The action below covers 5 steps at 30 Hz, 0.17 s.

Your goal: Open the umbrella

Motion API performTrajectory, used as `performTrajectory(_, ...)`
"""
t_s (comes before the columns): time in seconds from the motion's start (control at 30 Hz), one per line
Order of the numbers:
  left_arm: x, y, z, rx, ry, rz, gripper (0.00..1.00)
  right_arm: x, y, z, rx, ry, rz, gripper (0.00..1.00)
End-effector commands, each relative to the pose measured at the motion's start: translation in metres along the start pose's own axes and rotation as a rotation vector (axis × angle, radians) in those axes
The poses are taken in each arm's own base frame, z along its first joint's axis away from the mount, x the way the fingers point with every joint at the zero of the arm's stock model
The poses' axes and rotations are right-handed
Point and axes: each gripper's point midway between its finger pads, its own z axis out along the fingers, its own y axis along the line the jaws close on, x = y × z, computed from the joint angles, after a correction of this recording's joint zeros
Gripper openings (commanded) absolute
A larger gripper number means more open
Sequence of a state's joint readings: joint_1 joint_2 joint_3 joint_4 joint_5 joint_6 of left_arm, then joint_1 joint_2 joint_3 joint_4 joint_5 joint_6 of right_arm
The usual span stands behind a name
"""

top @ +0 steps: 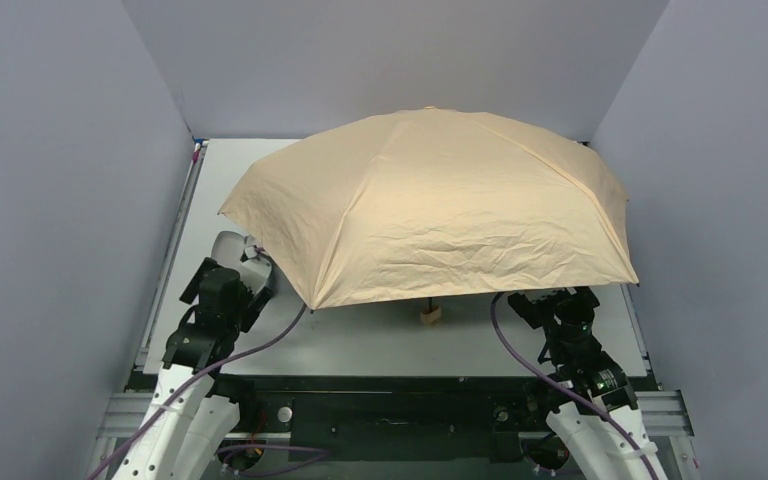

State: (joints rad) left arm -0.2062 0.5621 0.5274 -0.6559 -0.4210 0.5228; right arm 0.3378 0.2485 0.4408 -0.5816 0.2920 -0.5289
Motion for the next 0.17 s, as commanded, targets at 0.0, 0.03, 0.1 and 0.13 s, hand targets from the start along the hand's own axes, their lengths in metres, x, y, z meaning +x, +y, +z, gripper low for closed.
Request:
performTrajectory(0.0, -0.0257, 0.0242, -0.0053, -0.101, -0.087, -0.146, 0.97, -0.0010, -0.0046, 0.0015, 0.028, 0.003, 0.027, 0.77)
performTrajectory(0.03, -0.0296, 0.0272, -0.0072, -0.108, -0.098, -0.169, 0.97, 0.0000, -0.0037, 0.0019, 0.028, 0.002, 0.028, 0.77)
performTrajectory(0.1, -0.0329, 0.0301, -0.0103, -0.110, -0.107, -0.189, 0.97, 0.0016, -0.0025, 0.0024, 0.030, -0.001, 0.027, 0.77)
performTrajectory(0.13, -0.0342, 0.0306, -0.0118, -0.107, -0.115, -0.194, 0.97, 0.0013, -0.0034, 0.0018, 0.036, -0.007, 0.029, 0.77)
